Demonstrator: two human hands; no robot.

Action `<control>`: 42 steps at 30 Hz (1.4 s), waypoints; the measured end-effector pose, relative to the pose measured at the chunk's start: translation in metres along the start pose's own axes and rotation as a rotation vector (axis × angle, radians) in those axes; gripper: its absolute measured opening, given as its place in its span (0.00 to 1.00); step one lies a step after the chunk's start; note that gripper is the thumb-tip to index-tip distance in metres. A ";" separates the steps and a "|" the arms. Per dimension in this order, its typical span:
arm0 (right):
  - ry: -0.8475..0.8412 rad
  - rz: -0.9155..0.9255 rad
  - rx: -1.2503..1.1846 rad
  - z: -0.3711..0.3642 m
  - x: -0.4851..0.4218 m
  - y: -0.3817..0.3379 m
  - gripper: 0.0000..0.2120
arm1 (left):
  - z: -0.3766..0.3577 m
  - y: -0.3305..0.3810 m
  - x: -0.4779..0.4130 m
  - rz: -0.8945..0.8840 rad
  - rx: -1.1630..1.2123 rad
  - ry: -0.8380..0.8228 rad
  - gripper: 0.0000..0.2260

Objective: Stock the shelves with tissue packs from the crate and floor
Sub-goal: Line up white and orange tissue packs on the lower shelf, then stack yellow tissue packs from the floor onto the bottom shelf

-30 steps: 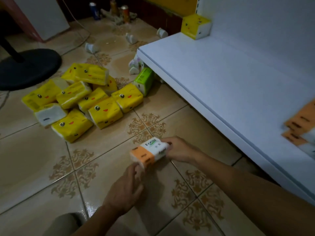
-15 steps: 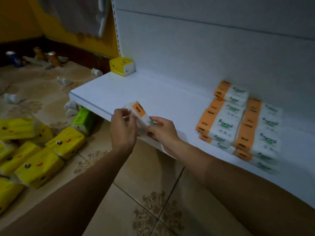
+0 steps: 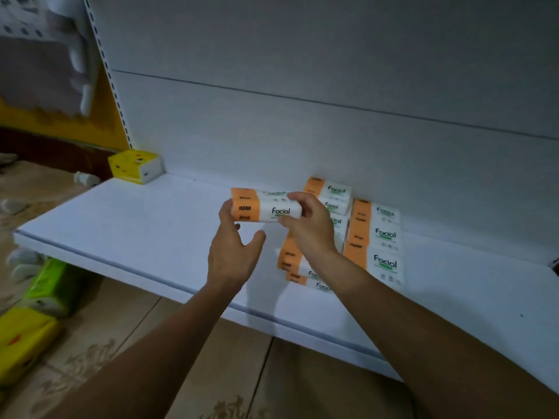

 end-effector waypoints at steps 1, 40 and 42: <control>0.009 0.025 0.048 0.009 -0.001 0.000 0.18 | -0.008 0.004 0.000 -0.028 0.012 -0.038 0.28; -0.196 0.348 0.696 -0.159 0.000 -0.006 0.18 | 0.167 -0.213 0.040 -0.128 -0.953 -0.471 0.28; -0.317 0.350 0.697 -0.219 0.019 0.002 0.18 | 0.210 -0.267 0.054 0.141 -1.015 -0.451 0.22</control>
Point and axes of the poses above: each hand's wrist, its own x-axis away from the middle knuckle, its own z-axis out of the back of the hand, y = z × x, the point moved 5 cm from there along -x, towards the middle knuckle, and after that the axes turned 15 degrees about -x, right-handed, at the moved point
